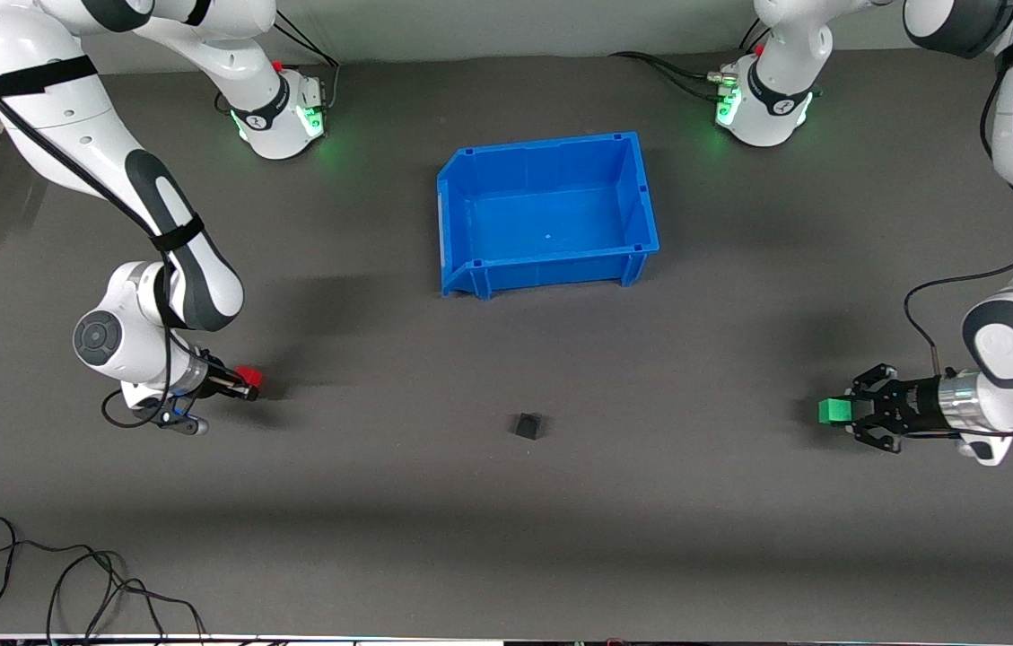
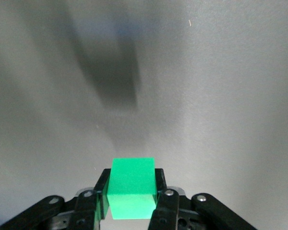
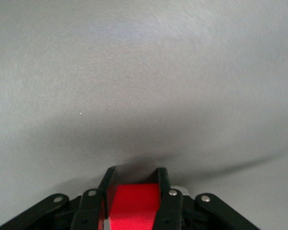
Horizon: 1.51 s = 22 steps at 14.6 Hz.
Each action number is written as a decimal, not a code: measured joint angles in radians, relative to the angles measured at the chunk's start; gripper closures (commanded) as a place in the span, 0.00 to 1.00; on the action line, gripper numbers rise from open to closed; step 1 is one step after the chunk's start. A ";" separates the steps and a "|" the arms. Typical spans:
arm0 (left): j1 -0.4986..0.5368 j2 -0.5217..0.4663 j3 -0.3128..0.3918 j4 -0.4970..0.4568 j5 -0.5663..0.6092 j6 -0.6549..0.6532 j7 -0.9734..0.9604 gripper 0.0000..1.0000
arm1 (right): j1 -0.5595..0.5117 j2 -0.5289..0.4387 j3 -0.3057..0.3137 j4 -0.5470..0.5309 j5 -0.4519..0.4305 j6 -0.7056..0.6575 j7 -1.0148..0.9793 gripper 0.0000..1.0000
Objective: Attach green and red cubes to black cube
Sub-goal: 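Carry the red and green cubes toward the black cube with both grippers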
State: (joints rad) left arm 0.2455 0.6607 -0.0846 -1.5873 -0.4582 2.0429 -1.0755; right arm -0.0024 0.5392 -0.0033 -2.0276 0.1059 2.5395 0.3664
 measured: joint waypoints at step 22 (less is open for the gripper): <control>-0.557 0.118 -0.035 0.053 -0.247 0.406 -0.378 0.81 | 0.495 0.262 0.008 0.466 0.132 -0.029 1.721 1.00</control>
State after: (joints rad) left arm -0.3112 0.7783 -0.1200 -1.5340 -0.7050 2.4492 -1.4534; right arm 0.4926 0.8012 0.0043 -1.5613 0.2383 2.5106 2.0874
